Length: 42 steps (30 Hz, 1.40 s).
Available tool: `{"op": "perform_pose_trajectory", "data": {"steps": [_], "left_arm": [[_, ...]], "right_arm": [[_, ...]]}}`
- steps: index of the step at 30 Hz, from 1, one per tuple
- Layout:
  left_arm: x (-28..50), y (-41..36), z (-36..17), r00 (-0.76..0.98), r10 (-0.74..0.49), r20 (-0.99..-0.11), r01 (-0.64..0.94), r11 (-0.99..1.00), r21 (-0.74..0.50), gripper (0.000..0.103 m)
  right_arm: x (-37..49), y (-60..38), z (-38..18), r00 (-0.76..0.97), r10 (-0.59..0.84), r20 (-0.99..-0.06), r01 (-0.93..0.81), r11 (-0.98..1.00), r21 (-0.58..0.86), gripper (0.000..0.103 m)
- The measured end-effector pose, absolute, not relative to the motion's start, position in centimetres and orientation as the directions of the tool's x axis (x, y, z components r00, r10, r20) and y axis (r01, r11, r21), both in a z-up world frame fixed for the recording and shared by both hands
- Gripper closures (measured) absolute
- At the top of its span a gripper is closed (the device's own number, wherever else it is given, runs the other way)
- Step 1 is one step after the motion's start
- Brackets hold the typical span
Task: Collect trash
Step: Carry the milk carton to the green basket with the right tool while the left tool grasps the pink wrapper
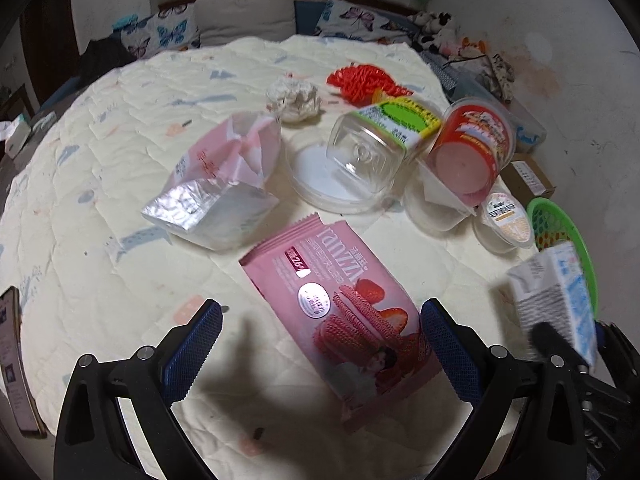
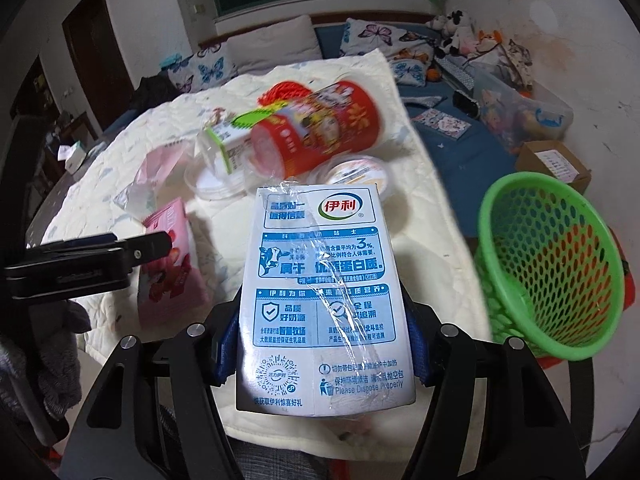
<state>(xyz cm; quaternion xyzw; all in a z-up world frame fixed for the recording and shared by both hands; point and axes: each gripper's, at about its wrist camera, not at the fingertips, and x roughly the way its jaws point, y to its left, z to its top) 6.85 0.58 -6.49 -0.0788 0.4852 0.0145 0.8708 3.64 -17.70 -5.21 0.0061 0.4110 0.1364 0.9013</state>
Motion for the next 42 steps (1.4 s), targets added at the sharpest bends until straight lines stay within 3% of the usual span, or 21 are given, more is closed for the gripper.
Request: {"op": "perform_pose_trajectory", "data": {"steps": [14,16,20,27,34,42], "left_arm": [[8.7,-1.0,-8.3,0.472,-0.023,-0.881,-0.123,0.988,-0.092,0.010],[8.8,-1.2,-8.4,0.463,-0.036,-0.885,-0.116,0.988,-0.101,0.023],[9.0,-1.3,-8.7,0.451,-0.063,-0.890,-0.118,0.985,-0.130,0.034],[8.6,-1.5,-8.2,0.468,-0.064,-0.881,-0.097,0.988,-0.123,0.063],[7.6,-1.4,-6.8,0.509,-0.068,-0.858,-0.064,0.991,-0.117,0.074],[6.8,-1.8,-4.7,0.556,-0.101,-0.825,-0.013,0.991,-0.131,0.081]], "right_arm": [[4.8,-26.1,-5.9,0.662,0.119,-0.740,-0.066,0.993,0.100,0.038],[5.1,-27.2,-6.1,0.663,0.101,-0.742,-0.043,0.994,0.097,0.038],[5.8,-29.5,-6.8,0.660,0.058,-0.749,0.009,0.996,0.084,0.038],[7.6,-33.1,-8.7,0.625,0.006,-0.781,0.086,0.993,0.076,0.038],[8.8,-35.0,-10.4,0.582,-0.017,-0.813,0.133,0.988,0.074,0.037],[9.7,-35.4,-11.2,0.563,-0.032,-0.826,0.150,0.987,0.063,0.036]]}}
